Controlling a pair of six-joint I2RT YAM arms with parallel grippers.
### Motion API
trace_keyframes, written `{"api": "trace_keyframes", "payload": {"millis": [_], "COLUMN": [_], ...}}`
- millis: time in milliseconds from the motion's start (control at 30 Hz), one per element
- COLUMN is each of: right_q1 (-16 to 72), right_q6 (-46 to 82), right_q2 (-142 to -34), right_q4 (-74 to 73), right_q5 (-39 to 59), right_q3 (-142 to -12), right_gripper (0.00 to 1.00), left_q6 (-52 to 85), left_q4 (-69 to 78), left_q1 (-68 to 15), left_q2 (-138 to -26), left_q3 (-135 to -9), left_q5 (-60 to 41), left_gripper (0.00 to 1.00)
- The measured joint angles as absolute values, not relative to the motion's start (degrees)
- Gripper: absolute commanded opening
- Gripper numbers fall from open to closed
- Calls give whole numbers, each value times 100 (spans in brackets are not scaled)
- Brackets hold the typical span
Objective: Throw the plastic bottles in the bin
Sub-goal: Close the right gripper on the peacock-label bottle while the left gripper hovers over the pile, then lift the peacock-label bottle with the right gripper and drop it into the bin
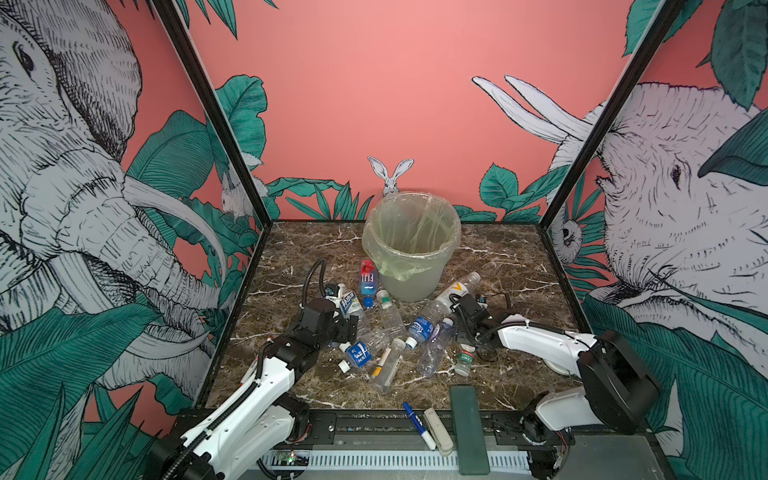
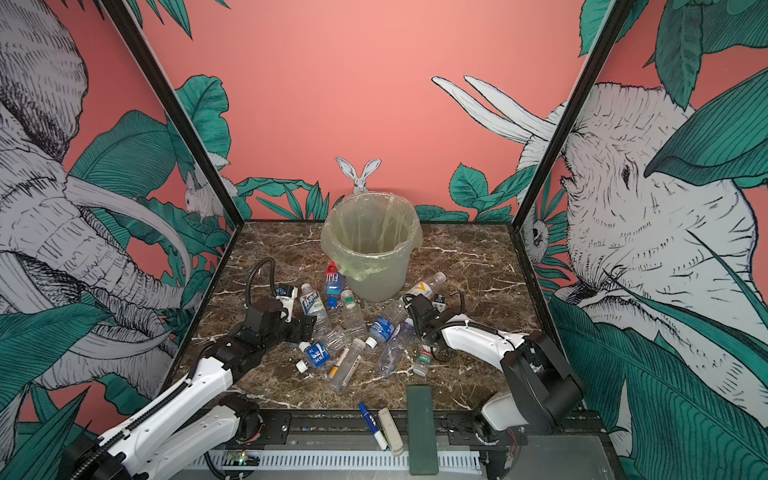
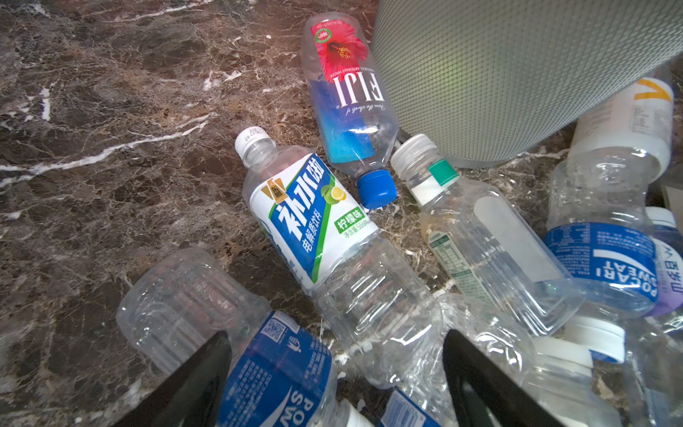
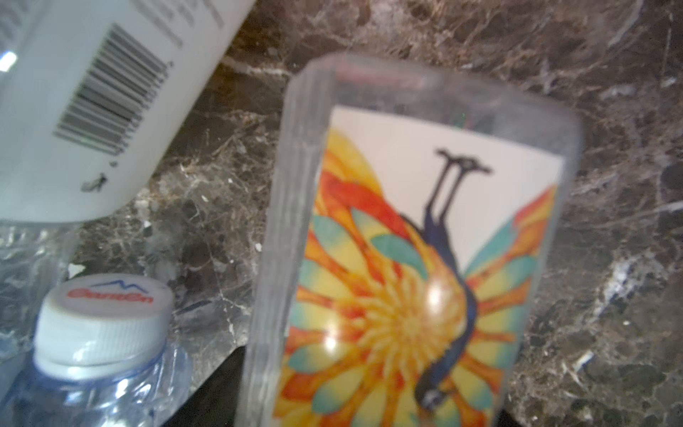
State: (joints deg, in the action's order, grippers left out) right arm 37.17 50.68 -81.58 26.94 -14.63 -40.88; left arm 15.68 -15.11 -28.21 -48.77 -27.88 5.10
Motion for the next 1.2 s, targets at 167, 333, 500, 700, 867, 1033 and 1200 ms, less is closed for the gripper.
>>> {"api": "trace_keyframes", "payload": {"millis": [167, 333, 500, 700, 867, 1033, 1200], "right_q1": [3701, 3697, 3695, 3697, 3697, 3712, 3782], "right_q6": [4845, 4405, 3905, 3306, 2893, 2589, 2349], "right_q2": [-7876, -7435, -7002, -6239, -5507, -4998, -4768], "right_q4": [2676, 2552, 2338, 2102, 1881, 1745, 1745], "right_q5": [-1540, -1643, -1717, -1658, -1557, -1472, -1406], "right_q3": [-4023, -4001, -3931, -3688, -3570, -3570, -3701], "right_gripper": [59, 51, 52, 53, 51, 51, 51], "left_q6": [1568, 1566, 1562, 1540, 1540, 1540, 1538], "left_q4": [-1509, -1509, -1511, -1511, -1514, -1514, -1535], "left_q1": [-2827, -2847, -2847, -2853, -2853, -2853, -2853], "left_q2": [-4915, -4989, -4991, -4980, -4980, -4980, -4980], "left_q3": [-2788, -2788, -2788, -2792, -2794, -2808, -2821], "left_q5": [515, 493, 469, 403, 364, 355, 344], "left_gripper": [89, 88, 88, 87, 87, 87, 87]}}
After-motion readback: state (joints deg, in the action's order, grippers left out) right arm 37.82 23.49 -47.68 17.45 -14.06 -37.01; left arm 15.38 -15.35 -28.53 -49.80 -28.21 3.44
